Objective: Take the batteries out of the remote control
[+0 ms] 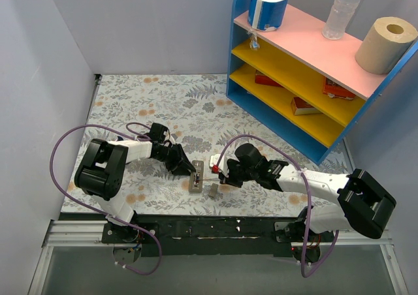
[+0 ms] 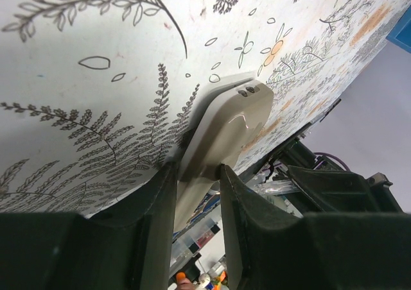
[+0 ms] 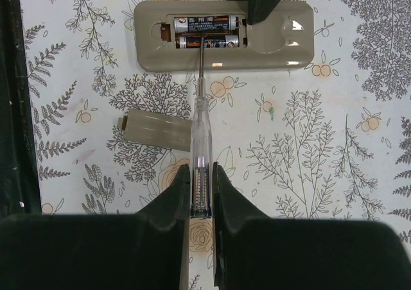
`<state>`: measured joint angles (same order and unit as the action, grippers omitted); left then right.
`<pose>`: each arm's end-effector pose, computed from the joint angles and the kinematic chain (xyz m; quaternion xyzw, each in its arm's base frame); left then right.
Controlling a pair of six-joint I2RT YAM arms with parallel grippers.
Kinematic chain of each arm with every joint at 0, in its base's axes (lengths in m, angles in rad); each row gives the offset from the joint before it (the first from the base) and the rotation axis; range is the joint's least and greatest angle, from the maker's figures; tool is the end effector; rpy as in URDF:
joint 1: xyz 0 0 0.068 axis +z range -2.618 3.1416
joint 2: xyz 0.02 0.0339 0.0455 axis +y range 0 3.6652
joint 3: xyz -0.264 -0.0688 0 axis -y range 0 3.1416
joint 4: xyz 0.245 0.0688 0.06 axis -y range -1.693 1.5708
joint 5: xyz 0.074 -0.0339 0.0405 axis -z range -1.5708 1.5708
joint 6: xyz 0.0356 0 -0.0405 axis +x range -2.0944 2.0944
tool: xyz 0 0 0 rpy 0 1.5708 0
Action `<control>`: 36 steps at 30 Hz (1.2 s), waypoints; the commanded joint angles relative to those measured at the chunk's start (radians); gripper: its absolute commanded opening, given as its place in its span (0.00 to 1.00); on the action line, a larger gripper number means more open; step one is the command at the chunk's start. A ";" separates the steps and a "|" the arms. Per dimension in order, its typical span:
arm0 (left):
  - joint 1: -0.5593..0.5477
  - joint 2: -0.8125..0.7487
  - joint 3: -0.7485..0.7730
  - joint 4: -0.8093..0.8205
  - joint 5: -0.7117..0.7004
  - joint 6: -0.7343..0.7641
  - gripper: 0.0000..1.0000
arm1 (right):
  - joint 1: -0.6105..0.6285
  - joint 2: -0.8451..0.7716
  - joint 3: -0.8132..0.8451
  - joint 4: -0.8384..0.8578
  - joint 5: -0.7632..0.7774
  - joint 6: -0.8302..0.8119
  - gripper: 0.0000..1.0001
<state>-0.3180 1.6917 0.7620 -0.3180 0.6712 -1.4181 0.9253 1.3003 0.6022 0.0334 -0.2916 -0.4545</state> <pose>0.2579 -0.1082 0.1185 0.4420 -0.8221 0.3260 0.1499 0.1487 0.2145 0.1897 -0.6152 0.6457 0.2280 0.3907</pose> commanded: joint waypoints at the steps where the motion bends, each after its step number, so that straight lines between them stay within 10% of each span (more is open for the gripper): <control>1: -0.007 0.026 -0.001 0.002 -0.125 0.015 0.13 | -0.023 -0.004 -0.036 -0.044 0.034 0.031 0.01; 36: -0.007 0.036 0.011 -0.009 -0.125 0.016 0.13 | -0.059 0.090 0.034 -0.073 0.037 -0.044 0.01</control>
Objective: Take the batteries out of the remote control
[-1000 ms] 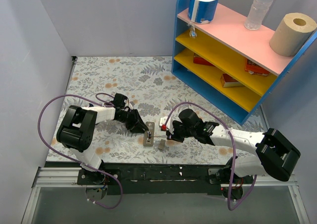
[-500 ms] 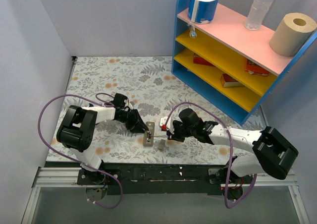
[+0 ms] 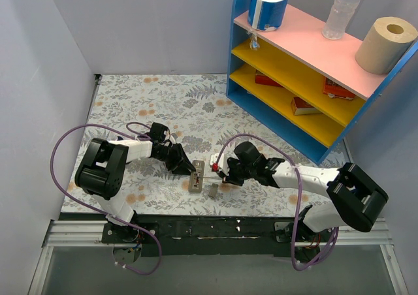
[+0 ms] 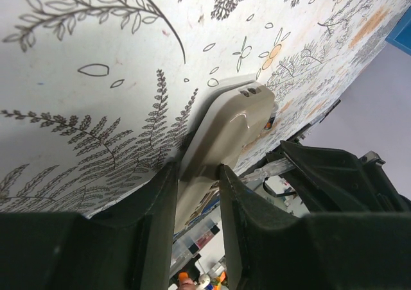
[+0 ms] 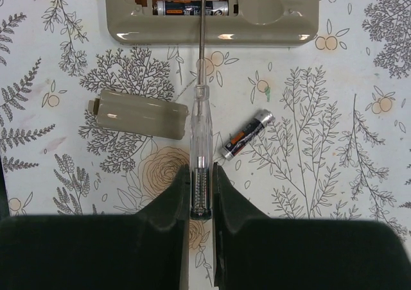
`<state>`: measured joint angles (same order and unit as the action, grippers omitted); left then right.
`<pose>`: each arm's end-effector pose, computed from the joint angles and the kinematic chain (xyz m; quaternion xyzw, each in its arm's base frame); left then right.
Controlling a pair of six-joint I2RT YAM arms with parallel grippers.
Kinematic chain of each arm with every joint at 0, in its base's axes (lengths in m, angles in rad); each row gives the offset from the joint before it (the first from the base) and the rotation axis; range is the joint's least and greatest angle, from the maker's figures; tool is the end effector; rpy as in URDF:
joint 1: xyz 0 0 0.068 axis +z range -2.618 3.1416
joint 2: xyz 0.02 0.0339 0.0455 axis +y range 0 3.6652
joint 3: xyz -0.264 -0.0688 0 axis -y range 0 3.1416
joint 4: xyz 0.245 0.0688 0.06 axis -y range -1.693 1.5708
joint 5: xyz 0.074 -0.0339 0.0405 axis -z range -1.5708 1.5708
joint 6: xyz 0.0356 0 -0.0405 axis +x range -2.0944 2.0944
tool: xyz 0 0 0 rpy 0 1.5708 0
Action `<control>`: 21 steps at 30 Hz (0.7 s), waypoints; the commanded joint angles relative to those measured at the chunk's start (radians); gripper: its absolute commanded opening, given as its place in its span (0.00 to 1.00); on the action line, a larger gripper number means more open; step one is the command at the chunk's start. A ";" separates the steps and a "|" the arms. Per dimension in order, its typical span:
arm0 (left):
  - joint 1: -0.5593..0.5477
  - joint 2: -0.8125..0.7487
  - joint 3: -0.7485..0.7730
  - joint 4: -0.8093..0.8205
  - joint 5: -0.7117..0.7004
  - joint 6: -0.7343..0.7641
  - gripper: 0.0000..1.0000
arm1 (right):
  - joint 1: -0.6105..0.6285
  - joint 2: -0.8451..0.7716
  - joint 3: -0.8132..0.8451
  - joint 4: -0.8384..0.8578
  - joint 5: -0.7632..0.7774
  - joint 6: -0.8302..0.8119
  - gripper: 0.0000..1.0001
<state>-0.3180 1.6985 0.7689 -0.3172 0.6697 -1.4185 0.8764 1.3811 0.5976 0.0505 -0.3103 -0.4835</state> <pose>0.2597 -0.1088 0.1183 0.4422 -0.8222 0.3258 0.1491 0.1621 0.2116 0.1702 -0.6164 0.6623 0.2169 0.3666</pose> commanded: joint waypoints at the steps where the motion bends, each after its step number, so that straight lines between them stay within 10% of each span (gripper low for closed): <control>1: -0.007 0.027 0.006 -0.010 -0.124 0.015 0.14 | -0.010 0.007 0.045 -0.097 0.056 -0.015 0.01; 13: -0.007 -0.068 0.027 -0.026 -0.094 -0.008 0.30 | -0.010 -0.077 0.240 -0.338 0.065 -0.013 0.01; 21: -0.009 -0.141 0.001 -0.026 -0.081 -0.002 0.43 | -0.010 -0.036 0.364 -0.546 0.384 0.092 0.01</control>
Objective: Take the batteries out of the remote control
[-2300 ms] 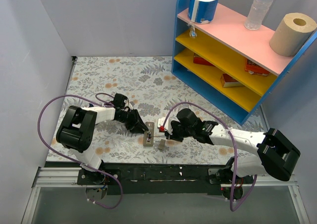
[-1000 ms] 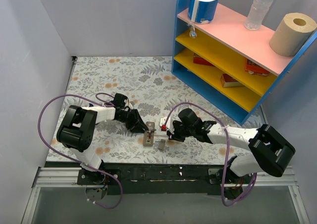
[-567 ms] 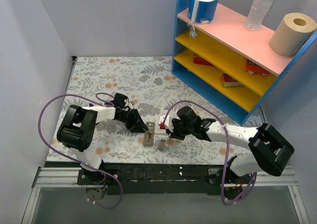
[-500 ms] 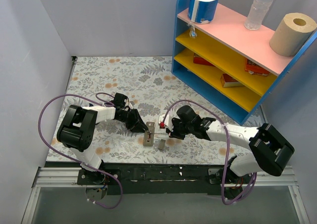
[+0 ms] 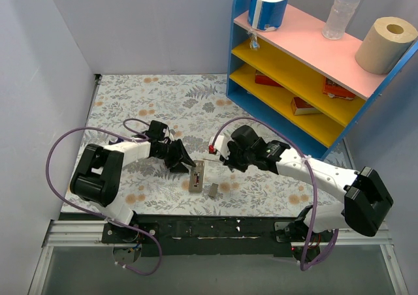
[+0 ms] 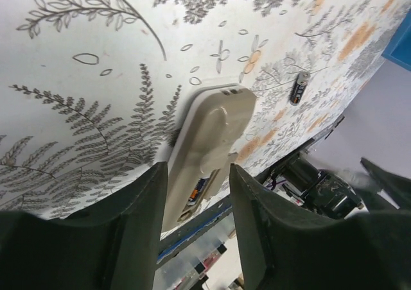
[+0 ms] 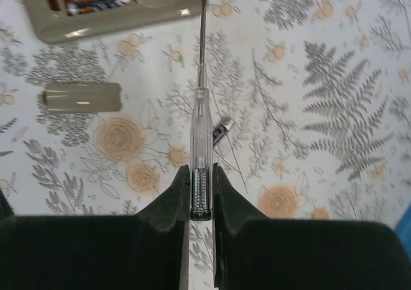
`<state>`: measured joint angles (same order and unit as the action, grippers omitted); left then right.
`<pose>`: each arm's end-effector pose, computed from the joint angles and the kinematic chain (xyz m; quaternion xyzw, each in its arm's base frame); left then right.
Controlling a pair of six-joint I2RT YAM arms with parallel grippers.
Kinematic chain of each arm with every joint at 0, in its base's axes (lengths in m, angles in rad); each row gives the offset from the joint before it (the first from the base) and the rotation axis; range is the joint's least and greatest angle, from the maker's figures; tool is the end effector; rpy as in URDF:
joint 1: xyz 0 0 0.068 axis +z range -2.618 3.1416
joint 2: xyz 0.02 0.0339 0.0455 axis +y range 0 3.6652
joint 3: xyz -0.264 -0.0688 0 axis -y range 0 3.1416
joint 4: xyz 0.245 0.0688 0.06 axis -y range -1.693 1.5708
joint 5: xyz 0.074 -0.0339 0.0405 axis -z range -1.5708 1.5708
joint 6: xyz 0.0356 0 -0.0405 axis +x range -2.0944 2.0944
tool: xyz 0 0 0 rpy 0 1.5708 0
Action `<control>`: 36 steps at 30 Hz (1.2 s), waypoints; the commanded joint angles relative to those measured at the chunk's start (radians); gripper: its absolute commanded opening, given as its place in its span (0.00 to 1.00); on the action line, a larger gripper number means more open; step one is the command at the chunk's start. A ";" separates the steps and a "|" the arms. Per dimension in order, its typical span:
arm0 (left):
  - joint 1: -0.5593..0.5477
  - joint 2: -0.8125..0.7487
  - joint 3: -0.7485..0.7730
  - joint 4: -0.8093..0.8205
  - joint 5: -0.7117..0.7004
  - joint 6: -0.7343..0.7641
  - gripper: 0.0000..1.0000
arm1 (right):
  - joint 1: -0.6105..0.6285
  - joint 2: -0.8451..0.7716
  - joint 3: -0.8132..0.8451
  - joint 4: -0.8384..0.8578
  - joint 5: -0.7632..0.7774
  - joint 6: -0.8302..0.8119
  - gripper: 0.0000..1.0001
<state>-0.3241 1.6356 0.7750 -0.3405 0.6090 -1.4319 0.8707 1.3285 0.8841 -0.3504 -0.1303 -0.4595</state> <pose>0.2586 -0.1083 0.1341 0.4464 -0.8265 0.3231 0.1148 0.1770 0.2173 0.2406 -0.5894 0.7116 0.1361 0.3573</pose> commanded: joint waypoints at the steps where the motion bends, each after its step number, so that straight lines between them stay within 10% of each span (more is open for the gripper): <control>1: -0.003 -0.083 -0.014 -0.003 -0.014 0.016 0.44 | -0.003 0.024 0.088 -0.168 0.277 0.079 0.01; 16: -0.030 -0.158 -0.094 -0.003 -0.022 0.057 0.50 | -0.053 0.112 0.148 -0.384 0.535 0.209 0.01; 36: -0.030 -0.191 -0.128 0.014 0.003 0.059 0.53 | -0.055 0.098 0.102 -0.441 0.469 0.280 0.01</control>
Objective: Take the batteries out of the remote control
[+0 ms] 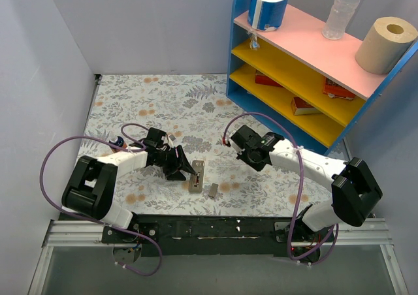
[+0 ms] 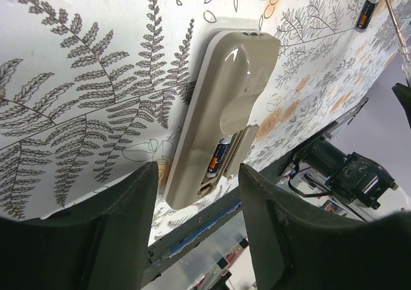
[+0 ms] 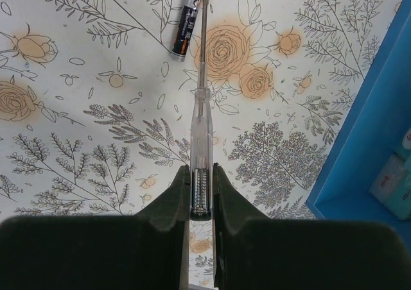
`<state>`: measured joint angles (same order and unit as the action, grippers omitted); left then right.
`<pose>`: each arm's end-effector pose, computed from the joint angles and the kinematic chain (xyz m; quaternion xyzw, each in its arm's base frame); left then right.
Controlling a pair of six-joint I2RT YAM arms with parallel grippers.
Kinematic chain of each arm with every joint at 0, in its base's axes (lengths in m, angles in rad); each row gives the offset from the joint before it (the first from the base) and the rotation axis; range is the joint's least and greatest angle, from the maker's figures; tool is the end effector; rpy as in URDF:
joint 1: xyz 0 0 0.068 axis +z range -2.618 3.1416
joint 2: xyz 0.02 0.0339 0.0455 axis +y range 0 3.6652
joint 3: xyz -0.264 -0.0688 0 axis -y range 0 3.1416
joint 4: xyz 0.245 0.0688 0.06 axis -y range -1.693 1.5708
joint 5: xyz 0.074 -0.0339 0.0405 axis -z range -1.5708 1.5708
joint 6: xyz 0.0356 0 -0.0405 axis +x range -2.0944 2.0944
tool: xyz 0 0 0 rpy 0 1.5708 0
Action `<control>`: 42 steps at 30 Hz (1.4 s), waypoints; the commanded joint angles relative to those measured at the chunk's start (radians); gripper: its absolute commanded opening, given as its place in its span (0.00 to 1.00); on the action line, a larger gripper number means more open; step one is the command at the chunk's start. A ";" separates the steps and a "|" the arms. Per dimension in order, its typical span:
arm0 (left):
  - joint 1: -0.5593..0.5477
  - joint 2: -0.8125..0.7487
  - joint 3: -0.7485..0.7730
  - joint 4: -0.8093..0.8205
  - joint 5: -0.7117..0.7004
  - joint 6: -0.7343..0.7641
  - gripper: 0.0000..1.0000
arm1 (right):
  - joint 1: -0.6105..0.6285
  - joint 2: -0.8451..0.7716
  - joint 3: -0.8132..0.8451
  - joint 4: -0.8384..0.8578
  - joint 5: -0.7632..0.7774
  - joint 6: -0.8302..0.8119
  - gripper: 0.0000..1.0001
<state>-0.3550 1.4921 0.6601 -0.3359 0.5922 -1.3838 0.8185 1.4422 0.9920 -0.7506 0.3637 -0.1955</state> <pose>0.2267 -0.1052 0.1407 0.4103 -0.8446 0.3307 0.0949 0.1949 0.1897 0.2227 -0.4403 0.8613 -0.1138 0.2267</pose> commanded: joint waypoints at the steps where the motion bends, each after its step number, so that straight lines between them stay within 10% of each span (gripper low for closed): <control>1: -0.001 -0.049 -0.013 0.008 0.021 0.009 0.53 | -0.001 -0.017 -0.007 -0.041 -0.023 0.016 0.01; 33: -0.203 0.026 0.042 0.324 0.069 -0.225 0.54 | -0.002 -0.175 0.097 -0.015 -0.110 -0.038 0.01; 42: -0.193 0.034 0.239 0.048 -0.116 -0.107 0.55 | 0.004 -0.269 -0.018 0.086 -0.423 -0.024 0.01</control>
<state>-0.5568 1.5261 0.8295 -0.1280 0.6029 -1.5669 0.8185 1.2163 1.0256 -0.7490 0.1352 -0.2352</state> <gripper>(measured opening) 0.546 0.166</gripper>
